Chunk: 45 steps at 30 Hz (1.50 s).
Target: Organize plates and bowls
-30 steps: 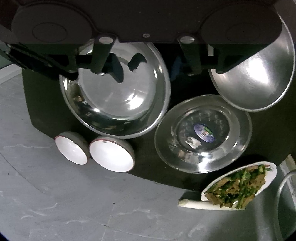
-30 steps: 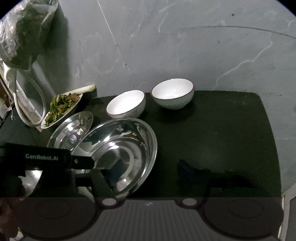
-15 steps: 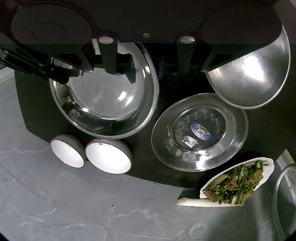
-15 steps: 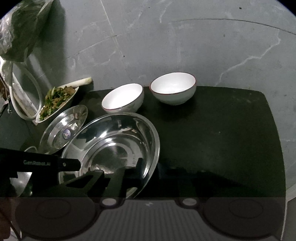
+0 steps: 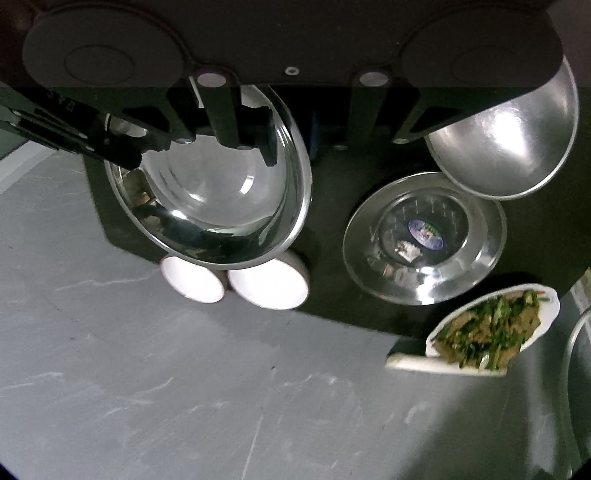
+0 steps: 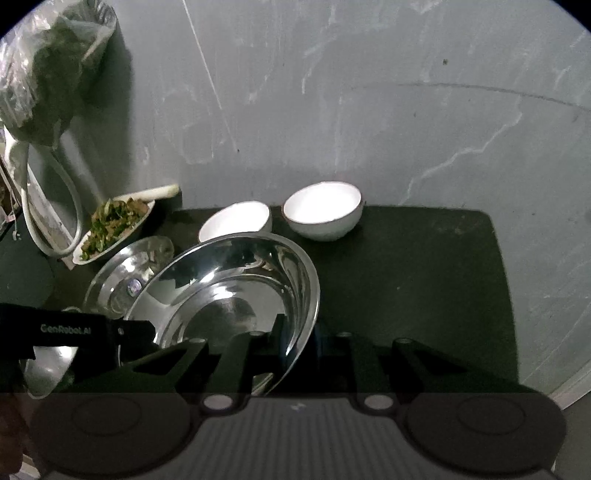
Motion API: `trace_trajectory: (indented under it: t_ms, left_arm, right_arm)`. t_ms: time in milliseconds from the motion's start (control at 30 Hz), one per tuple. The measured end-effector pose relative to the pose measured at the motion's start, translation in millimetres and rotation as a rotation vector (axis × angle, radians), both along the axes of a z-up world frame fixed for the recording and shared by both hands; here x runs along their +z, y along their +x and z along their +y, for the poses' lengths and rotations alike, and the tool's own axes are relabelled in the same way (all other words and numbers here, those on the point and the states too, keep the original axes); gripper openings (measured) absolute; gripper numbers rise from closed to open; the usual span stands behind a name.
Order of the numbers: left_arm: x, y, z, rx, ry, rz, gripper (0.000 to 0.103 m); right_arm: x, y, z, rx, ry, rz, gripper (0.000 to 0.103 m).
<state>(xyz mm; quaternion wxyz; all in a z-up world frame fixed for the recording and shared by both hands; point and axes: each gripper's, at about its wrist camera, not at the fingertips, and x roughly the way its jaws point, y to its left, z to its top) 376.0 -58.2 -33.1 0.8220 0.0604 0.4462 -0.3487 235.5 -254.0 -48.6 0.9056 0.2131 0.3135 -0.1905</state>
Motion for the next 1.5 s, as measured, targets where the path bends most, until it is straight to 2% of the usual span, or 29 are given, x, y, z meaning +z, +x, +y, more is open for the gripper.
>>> trace_trajectory:
  t_ms: [333,667,1000,1267,1500]
  left_arm:
    - [26,-28,64,-0.049,-0.026,-0.019,0.019]
    - [17,-47,113,-0.063,0.037,0.013,0.019]
    - [6,-59,119,-0.113,0.078,0.052,0.023]
    - [-4,-58,122,-0.078,0.129,0.101,0.023]
    - [-3,-60,120,-0.058,0.179,0.088,0.023]
  right_arm:
    - [30,-26,42,0.082,-0.016,-0.015,0.018]
    - [32,-31,96,0.211,-0.033,0.056,0.019]
    - [30,-38,118,0.255,-0.067,0.147,0.020]
    - [22,-31,129,0.322,-0.087,0.227,0.021]
    - [15,-25,142,0.386,-0.116,0.267,0.023]
